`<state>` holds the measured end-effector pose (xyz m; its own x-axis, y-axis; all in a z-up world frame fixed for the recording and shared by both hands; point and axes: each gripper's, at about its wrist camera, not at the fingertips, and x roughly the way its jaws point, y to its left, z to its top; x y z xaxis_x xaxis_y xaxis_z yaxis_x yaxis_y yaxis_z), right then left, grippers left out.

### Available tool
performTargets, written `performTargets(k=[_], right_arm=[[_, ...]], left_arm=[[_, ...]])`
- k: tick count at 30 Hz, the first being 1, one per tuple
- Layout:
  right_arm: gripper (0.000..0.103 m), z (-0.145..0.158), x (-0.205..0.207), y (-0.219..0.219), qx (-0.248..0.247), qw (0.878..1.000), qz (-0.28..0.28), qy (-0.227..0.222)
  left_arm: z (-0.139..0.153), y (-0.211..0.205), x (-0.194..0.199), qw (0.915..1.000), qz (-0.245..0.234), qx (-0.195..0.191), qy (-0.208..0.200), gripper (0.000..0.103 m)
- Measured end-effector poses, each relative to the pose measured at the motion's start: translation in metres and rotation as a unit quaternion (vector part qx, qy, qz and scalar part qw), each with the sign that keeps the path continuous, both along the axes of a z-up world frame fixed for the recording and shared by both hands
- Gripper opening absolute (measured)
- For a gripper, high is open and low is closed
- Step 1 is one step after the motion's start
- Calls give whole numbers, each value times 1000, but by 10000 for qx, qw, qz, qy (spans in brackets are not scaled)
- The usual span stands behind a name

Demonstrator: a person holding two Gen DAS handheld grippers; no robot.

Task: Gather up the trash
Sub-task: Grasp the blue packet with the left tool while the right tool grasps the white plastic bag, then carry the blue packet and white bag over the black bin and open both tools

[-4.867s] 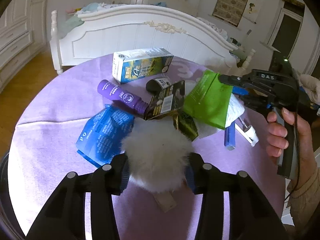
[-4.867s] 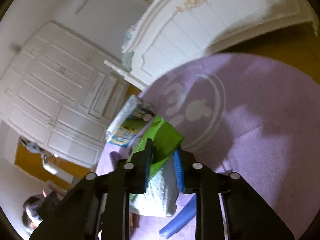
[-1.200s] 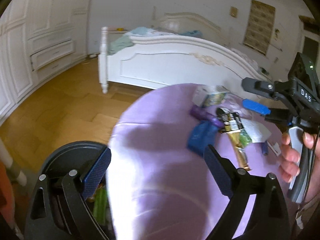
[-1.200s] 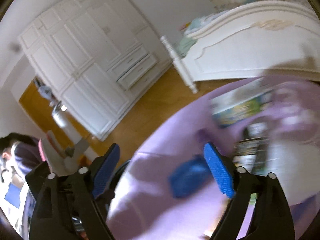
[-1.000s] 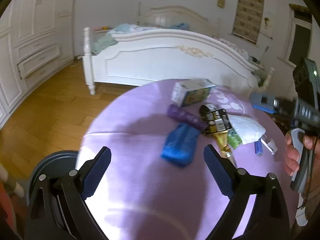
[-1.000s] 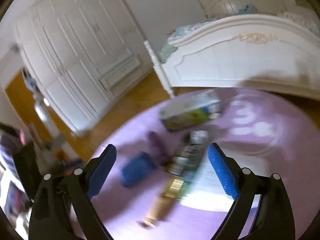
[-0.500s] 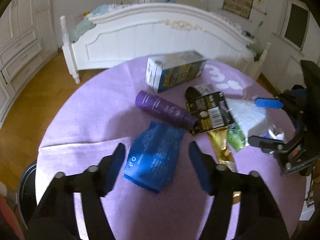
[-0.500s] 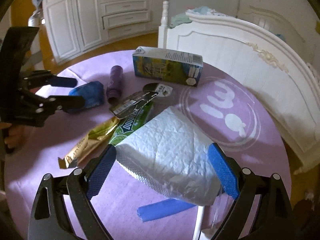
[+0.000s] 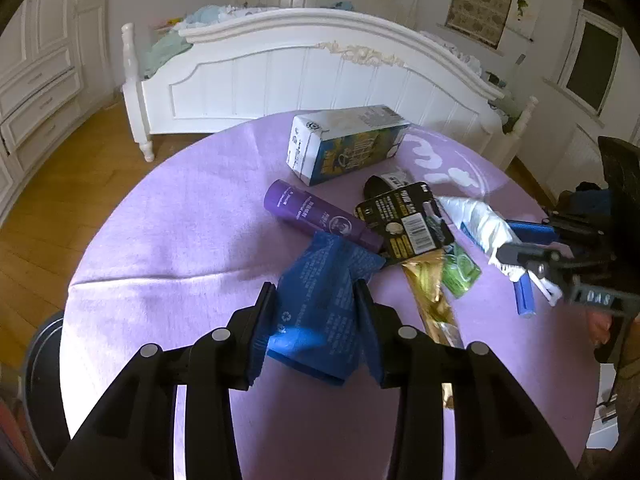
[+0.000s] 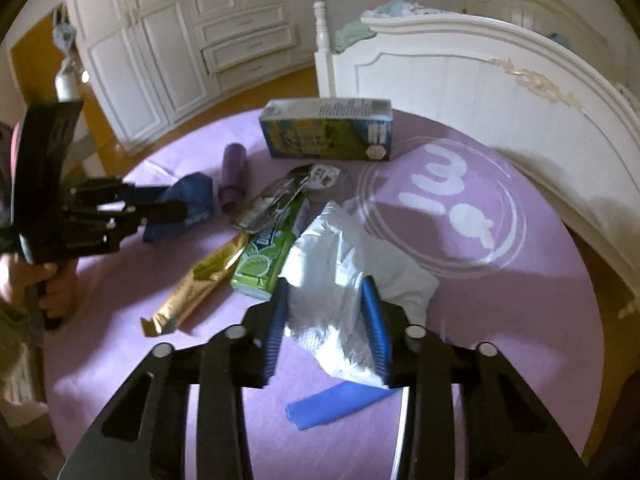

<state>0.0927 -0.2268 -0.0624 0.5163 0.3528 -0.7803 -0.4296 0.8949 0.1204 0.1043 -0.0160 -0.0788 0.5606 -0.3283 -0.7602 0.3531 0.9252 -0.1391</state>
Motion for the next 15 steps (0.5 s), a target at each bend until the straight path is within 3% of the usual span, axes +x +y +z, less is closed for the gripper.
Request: performTargets(k=[7,12,15], right_arm=[[27,37,-17,-23,1336,9902,-309,-253],[27,66,-27,-13,2181,9754,-65,-303],[27,80,-30,11,2326,9720,190,-273]], left_arm=[[17,23,-21,9993,148,-255,-212,39],[35,50,-43,9972,401,-398,-483,39],[46,70,-56,9942,683,-421,-716,39]])
